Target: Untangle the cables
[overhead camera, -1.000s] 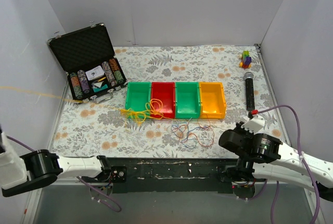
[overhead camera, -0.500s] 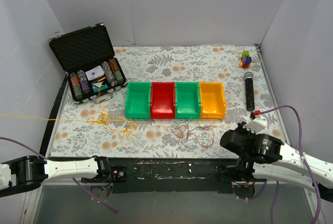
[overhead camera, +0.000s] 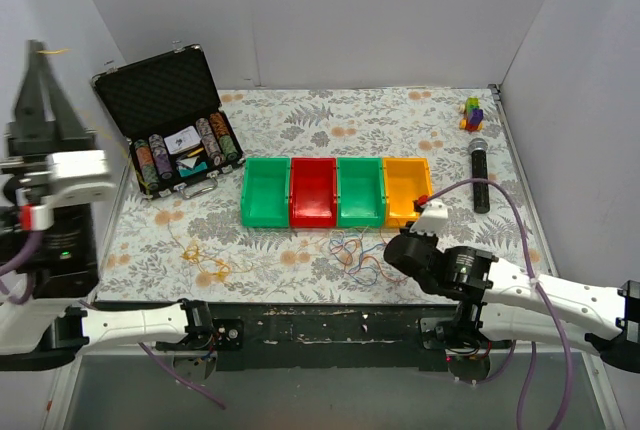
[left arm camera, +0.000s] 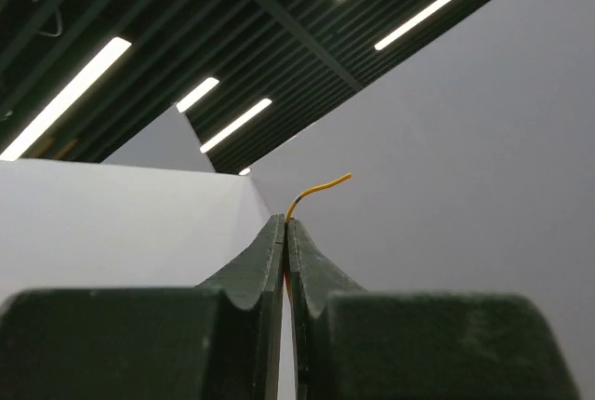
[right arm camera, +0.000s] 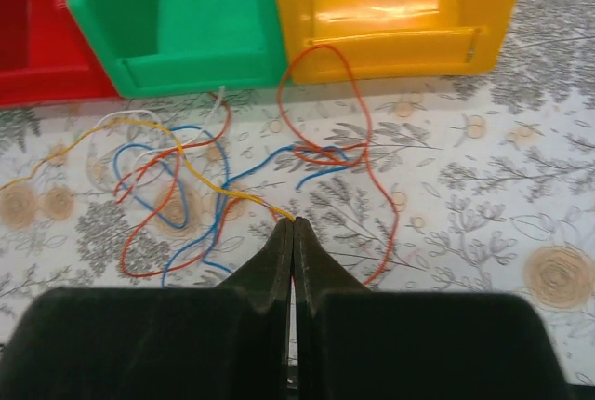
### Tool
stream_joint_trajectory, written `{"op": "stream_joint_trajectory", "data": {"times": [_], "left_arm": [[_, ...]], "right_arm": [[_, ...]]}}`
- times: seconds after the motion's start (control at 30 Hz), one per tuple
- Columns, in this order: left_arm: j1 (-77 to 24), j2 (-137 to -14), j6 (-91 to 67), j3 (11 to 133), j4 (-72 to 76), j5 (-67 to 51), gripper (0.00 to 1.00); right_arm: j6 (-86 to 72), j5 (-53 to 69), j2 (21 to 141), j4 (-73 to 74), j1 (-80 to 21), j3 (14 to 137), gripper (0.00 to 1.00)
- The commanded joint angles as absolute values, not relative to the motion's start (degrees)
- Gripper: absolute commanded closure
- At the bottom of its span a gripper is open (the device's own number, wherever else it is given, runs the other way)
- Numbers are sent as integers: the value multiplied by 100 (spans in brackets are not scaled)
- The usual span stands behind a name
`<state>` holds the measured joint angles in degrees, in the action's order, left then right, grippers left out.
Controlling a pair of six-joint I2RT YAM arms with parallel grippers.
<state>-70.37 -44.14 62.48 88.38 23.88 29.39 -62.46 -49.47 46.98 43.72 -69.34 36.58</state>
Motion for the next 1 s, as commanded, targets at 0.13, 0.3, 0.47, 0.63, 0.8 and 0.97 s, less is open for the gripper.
{"op": "stream_joint_trajectory", "data": {"times": [0.13, 0.3, 0.47, 0.63, 0.8, 0.97], "left_arm": [[-7066, -4913, 5555, 9079, 2479, 2901, 100], [-7066, -4974, 5642, 9088, 2540, 2751, 100], [-7066, -5299, 5932, 9430, 2847, 2453, 100], [-7066, -5721, 6293, 9755, 3260, 2057, 100], [-7066, -5897, 6337, 9897, 3243, 1986, 100], [-7066, -5915, 6416, 9905, 3208, 1978, 100]], "right_arm": [[-4800, -3841, 5001, 2619, -7031, 3348, 69], [-3905, -3867, 4984, 2515, -7102, 3778, 33], [-2753, -3166, 4834, 1313, -7163, 3789, 23], [-1935, -2313, 5333, -532, -7400, 3735, 19], [-960, -1672, 6581, -2448, -7743, 3911, 15], [-247, -582, 7741, -3760, -7743, 4148, 13]]}}
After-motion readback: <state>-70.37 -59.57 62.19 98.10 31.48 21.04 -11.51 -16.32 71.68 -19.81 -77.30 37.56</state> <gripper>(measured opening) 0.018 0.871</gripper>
